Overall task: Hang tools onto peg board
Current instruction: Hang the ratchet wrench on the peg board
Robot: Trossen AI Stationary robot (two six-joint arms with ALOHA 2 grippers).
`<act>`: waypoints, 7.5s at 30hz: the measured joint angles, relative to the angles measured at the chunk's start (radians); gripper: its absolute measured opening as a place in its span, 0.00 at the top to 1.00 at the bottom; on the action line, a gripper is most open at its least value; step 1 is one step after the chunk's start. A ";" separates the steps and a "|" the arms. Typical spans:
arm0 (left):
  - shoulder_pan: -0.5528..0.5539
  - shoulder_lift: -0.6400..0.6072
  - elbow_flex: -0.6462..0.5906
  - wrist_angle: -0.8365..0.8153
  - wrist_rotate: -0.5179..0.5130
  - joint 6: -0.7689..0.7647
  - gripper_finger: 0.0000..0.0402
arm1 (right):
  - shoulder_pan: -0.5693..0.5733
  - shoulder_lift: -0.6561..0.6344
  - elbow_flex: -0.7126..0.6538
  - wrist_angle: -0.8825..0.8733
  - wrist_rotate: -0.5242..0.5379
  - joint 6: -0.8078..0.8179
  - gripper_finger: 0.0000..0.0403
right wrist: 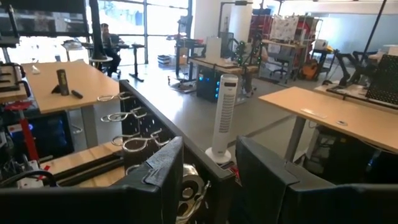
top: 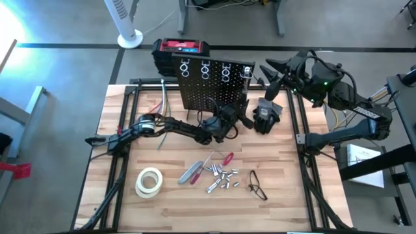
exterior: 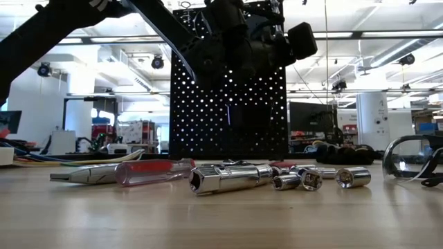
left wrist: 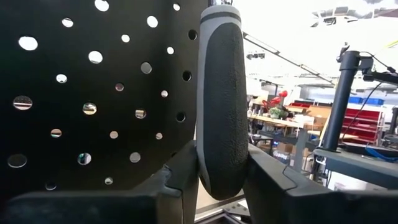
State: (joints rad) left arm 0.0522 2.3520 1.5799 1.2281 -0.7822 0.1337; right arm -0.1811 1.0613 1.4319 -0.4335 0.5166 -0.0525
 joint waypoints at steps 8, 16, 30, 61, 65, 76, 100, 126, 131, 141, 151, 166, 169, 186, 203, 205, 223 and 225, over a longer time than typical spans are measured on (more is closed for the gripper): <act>0.002 -0.002 0.002 -0.027 -0.006 0.060 0.76 | 0.000 0.001 0.000 -0.035 0.000 0.017 0.66; 0.004 -0.004 0.002 -0.032 -0.006 0.092 0.75 | 0.000 0.001 0.000 -0.034 0.000 0.016 0.68; 0.006 -0.004 0.001 -0.033 0.016 0.088 0.76 | 0.000 0.001 0.001 -0.060 -0.049 0.016 0.67; -0.025 -0.004 0.000 -0.182 -0.066 0.183 0.58 | 0.079 -0.222 -0.316 0.082 0.105 -0.033 0.63; -0.058 -0.004 0.000 -0.207 -0.104 0.203 0.49 | 0.079 -0.253 -0.350 0.080 0.078 -0.001 0.63; -0.161 -0.088 -0.073 -0.237 -0.247 0.339 0.38 | 0.133 -0.313 -0.431 0.074 0.058 0.069 0.63; -0.211 -0.873 -0.925 -0.654 -0.060 -0.152 0.53 | 0.194 -0.136 -0.764 -0.153 -0.077 0.348 0.65; -0.262 -0.868 -0.902 -0.793 -0.042 -0.151 0.55 | 0.031 0.388 -0.778 -0.032 -0.095 -0.120 0.68; -0.263 -0.868 -0.902 -0.837 -0.043 -0.151 0.55 | -0.009 0.433 -0.778 0.018 -0.146 -0.178 0.68; -0.257 -0.868 -0.902 -0.844 -0.046 -0.135 0.55 | -0.016 0.478 -0.778 0.041 -0.178 -0.141 0.83; -0.258 -0.868 -0.876 -0.841 -0.047 -0.143 0.55 | 0.000 0.432 -0.788 0.042 -0.155 -0.023 0.94; -0.251 -0.868 -0.855 -0.564 0.007 -0.172 0.55 | 0.327 -0.065 -0.808 0.142 0.337 0.220 0.94; -0.228 -0.861 -0.855 -0.415 0.124 -0.172 0.54 | 0.451 -0.054 -0.808 0.198 0.603 0.193 0.94; -0.193 -0.514 -0.413 -0.466 0.295 0.083 0.52 | 0.715 0.295 -0.804 1.053 0.959 -0.436 0.94; -0.190 -0.465 -0.271 -0.566 0.283 0.064 0.74 | 0.748 0.300 -0.805 1.006 1.031 -0.432 0.94; -0.190 -0.466 -0.272 -0.583 0.294 0.064 0.82 | 0.750 0.300 -0.805 1.005 1.031 -0.434 0.94; -0.192 -0.527 -0.273 -0.855 0.405 0.069 0.85 | 0.930 -0.037 -0.790 0.822 0.794 -0.332 0.55; -0.192 -0.536 -0.272 -0.857 0.472 0.061 0.85 | 0.918 -0.154 -0.766 0.530 0.598 -0.098 0.55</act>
State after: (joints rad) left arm -0.1398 1.8162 1.3079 0.3712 -0.3103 0.1946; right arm 0.7371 0.9071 0.6659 0.0966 1.1143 -0.1509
